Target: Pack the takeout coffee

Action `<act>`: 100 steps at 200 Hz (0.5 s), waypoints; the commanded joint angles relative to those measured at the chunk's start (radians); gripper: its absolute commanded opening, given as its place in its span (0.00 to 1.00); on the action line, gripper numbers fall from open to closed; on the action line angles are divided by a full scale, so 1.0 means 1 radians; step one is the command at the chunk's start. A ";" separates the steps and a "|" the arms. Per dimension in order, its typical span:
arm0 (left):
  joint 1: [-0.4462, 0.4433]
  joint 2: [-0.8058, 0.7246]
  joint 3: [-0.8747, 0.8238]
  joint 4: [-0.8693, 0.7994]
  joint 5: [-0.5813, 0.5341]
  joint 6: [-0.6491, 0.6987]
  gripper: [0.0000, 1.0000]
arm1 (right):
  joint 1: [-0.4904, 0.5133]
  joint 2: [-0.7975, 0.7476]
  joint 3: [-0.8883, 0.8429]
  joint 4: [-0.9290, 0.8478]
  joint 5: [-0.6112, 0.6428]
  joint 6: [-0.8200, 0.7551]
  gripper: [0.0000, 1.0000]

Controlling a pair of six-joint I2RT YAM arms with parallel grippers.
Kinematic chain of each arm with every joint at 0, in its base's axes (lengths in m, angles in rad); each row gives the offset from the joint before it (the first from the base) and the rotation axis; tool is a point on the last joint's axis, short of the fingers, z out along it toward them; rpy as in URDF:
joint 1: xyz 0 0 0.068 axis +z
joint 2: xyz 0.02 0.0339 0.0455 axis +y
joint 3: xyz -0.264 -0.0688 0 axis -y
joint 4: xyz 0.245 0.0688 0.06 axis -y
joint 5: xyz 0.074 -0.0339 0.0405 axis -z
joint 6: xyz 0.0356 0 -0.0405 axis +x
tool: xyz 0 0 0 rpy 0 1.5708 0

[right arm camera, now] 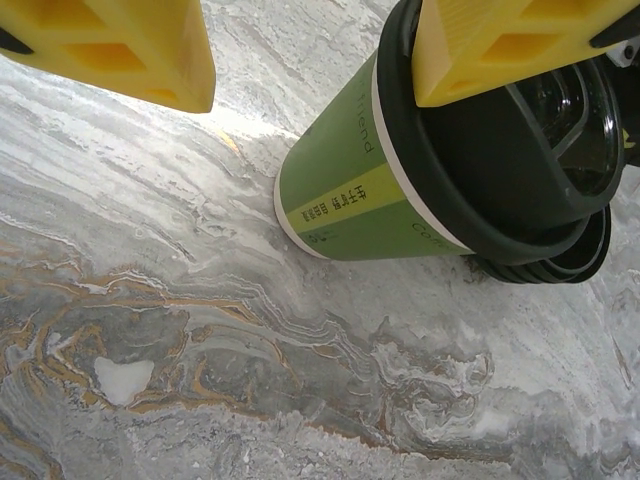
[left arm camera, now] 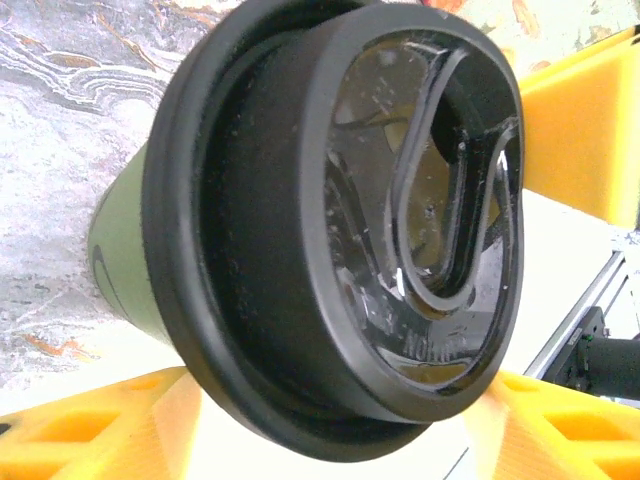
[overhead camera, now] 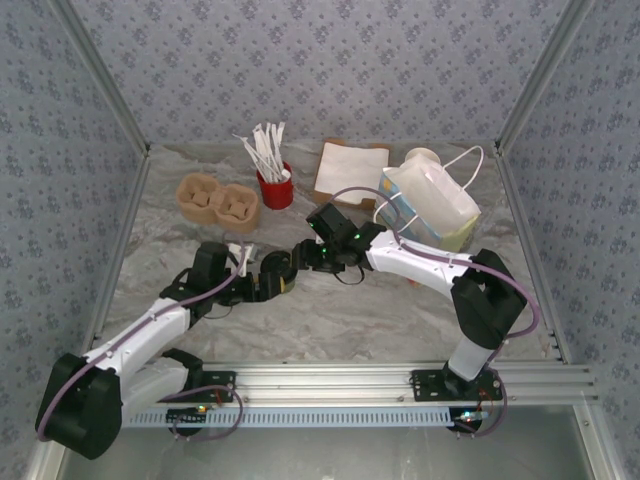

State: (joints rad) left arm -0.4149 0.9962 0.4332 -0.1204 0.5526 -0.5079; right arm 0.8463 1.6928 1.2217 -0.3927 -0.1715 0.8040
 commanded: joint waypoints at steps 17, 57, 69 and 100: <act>-0.003 -0.035 0.046 -0.045 -0.001 -0.014 0.75 | -0.007 0.018 0.030 -0.048 -0.005 -0.010 0.58; 0.025 -0.086 0.081 -0.082 0.005 -0.054 0.80 | -0.011 0.016 0.065 -0.075 -0.010 -0.024 0.59; 0.041 -0.103 0.095 -0.097 0.004 -0.062 0.81 | -0.013 0.011 0.074 -0.082 -0.011 -0.027 0.60; 0.083 -0.143 0.158 -0.160 -0.028 -0.059 0.81 | -0.023 -0.013 0.108 -0.100 -0.013 -0.041 0.62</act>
State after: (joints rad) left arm -0.3584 0.8898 0.5179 -0.2180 0.5480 -0.5587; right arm 0.8341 1.6985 1.2755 -0.4454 -0.1764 0.7914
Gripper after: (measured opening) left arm 0.806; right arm 0.613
